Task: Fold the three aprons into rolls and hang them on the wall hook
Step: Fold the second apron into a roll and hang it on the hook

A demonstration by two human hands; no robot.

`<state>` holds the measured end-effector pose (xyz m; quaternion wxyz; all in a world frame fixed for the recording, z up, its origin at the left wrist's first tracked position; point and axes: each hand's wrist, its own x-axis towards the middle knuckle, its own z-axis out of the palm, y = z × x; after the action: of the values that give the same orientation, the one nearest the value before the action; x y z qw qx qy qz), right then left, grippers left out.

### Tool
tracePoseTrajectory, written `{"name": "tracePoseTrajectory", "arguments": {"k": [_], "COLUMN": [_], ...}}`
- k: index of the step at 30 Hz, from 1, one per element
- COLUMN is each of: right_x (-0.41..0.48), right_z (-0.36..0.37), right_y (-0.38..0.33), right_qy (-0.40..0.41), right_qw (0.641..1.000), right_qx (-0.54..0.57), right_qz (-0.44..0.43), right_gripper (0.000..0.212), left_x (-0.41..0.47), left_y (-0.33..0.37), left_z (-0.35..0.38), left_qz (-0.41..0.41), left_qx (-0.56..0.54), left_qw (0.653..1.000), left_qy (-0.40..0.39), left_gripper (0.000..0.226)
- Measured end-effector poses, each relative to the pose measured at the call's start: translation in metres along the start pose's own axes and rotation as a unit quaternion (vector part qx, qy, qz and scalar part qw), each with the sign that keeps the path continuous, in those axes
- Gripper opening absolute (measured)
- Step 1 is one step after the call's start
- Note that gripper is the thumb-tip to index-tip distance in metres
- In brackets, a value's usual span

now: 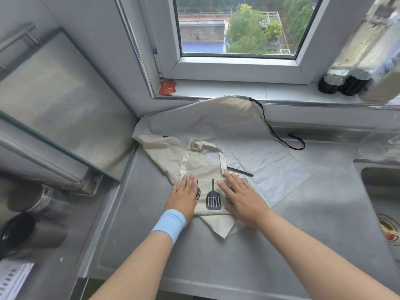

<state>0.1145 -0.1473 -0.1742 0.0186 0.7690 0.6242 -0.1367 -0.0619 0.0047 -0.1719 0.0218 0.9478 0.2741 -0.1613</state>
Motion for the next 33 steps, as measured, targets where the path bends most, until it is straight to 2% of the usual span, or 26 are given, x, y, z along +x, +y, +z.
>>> {"name": "tracePoseTrajectory", "arguments": {"k": [1, 3, 6, 8, 10, 12, 16, 18, 22, 24, 29, 31, 33], "right_x": [0.001, 0.004, 0.003, 0.002, 0.002, 0.004, 0.011, 0.017, 0.028, 0.031, 0.047, 0.054, 0.059], "right_z": [-0.003, -0.006, -0.013, -0.015, -0.017, -0.021, -0.033, -0.04, -0.042, -0.039, -0.039, -0.038, -0.04], "right_y": [-0.002, -0.006, -0.011, -0.008, -0.006, -0.005, -0.006, -0.005, 0.009, 0.019, 0.023, 0.019, 0.018], "right_qy": [0.036, 0.09, 0.035, 0.009, -0.028, -0.05, -0.029, 0.002, 0.02, 0.009, -0.009, -0.027, -0.025], "right_qw": [0.999, 0.994, 0.998, 0.998, 0.998, 0.998, 0.999, 1.0, 0.997, 0.995, 0.992, 0.989, 0.988], "right_qx": [-0.016, -0.033, 0.01, 0.028, 0.022, 0.017, 0.011, 0.024, 0.01, 0.018, -0.019, -0.02, -0.038], "right_qz": [-0.018, -0.06, -0.059, -0.048, -0.043, -0.04, -0.034, 0.003, 0.067, 0.098, 0.126, 0.145, 0.15], "right_gripper": [0.063, 0.046, 0.035, 0.04, 0.053, 0.056, 0.025, 0.019, 0.028, 0.036, 0.044, 0.044, 0.046], "left_x": [0.002, 0.0, -0.002, -0.003, -0.005, -0.006, -0.003, 0.001, 0.014, 0.018, 0.028, 0.032, 0.037], "left_y": [0.002, 0.007, 0.007, 0.003, -0.003, -0.009, -0.02, -0.025, -0.035, -0.039, -0.039, -0.036, -0.029], "left_z": [-0.003, -0.016, -0.02, -0.018, -0.016, -0.017, -0.019, -0.02, -0.029, -0.03, -0.022, -0.021, -0.023], "left_qz": [0.008, 0.045, 0.072, 0.064, 0.063, 0.089, 0.092, 0.08, 0.015, -0.027, -0.025, -0.031, -0.011], "left_qx": [0.016, 0.02, -0.014, -0.041, -0.068, -0.067, -0.108, -0.124, -0.187, -0.232, -0.261, -0.224, -0.11], "left_qw": [0.999, 0.996, 0.995, 0.997, 0.996, 0.994, 0.99, 0.989, 0.982, 0.972, 0.965, 0.974, 0.991], "left_qy": [0.045, 0.071, 0.067, 0.029, 0.013, -0.01, -0.021, -0.022, -0.007, 0.004, 0.018, 0.028, 0.081], "left_gripper": [0.061, 0.058, 0.046, 0.038, 0.054, 0.068, 0.06, 0.05, 0.027, 0.027, 0.027, 0.028, 0.025]}}
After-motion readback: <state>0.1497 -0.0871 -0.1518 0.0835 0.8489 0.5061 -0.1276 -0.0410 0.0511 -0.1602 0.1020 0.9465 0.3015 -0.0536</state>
